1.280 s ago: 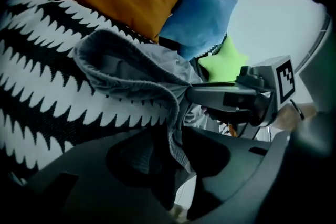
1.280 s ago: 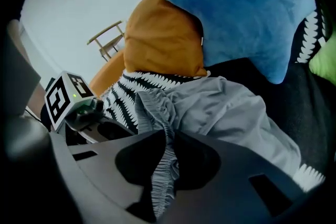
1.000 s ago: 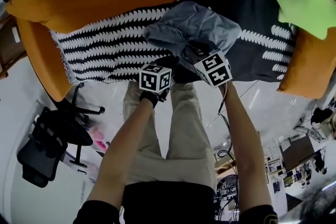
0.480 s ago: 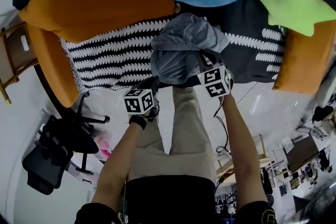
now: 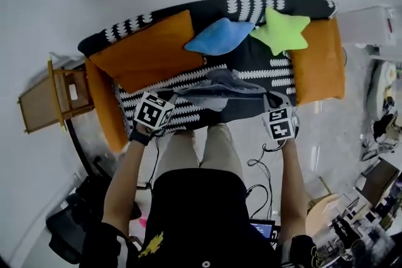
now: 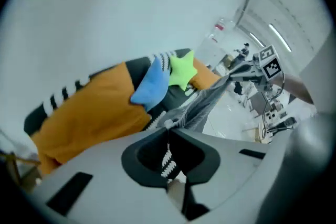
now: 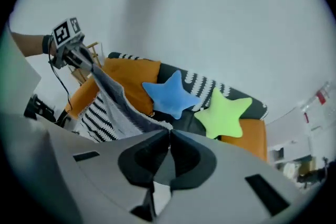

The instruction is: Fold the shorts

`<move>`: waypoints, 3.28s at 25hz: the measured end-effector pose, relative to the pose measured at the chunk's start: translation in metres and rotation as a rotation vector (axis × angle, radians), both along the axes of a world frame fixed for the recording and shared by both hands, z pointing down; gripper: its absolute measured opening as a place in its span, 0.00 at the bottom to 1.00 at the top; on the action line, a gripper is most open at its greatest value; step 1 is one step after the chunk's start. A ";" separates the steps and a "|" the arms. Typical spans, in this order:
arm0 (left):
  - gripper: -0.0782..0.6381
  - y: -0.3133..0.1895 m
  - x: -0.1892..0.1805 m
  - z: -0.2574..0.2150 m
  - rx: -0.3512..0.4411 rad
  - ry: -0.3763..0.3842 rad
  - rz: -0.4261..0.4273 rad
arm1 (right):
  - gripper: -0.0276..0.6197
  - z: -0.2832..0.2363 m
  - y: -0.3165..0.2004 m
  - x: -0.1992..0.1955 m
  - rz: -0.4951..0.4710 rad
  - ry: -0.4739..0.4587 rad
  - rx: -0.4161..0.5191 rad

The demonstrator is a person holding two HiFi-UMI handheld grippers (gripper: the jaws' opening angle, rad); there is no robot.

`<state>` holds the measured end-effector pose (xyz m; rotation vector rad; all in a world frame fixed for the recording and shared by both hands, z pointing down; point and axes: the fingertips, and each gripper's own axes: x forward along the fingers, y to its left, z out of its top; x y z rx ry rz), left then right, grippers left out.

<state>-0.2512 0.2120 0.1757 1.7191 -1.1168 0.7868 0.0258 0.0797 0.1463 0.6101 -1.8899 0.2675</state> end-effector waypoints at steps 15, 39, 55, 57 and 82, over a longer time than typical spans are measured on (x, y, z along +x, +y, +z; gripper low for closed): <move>0.14 -0.091 0.035 -0.247 0.242 -0.466 0.712 | 0.09 -0.250 -0.012 0.058 0.148 -0.191 0.103; 0.14 -0.222 0.177 -0.176 0.323 -0.433 0.379 | 0.09 -0.127 -0.164 0.207 0.104 -0.311 0.060; 0.15 -0.087 0.205 -0.056 0.402 -0.275 0.423 | 0.09 -0.001 -0.009 0.239 0.204 -0.239 0.051; 0.15 -0.048 0.215 -0.001 0.366 -0.278 0.456 | 0.09 0.056 0.027 0.245 0.224 -0.191 0.007; 0.56 0.239 0.286 0.346 -0.175 0.124 0.143 | 0.40 0.335 0.246 0.352 0.444 0.065 -0.269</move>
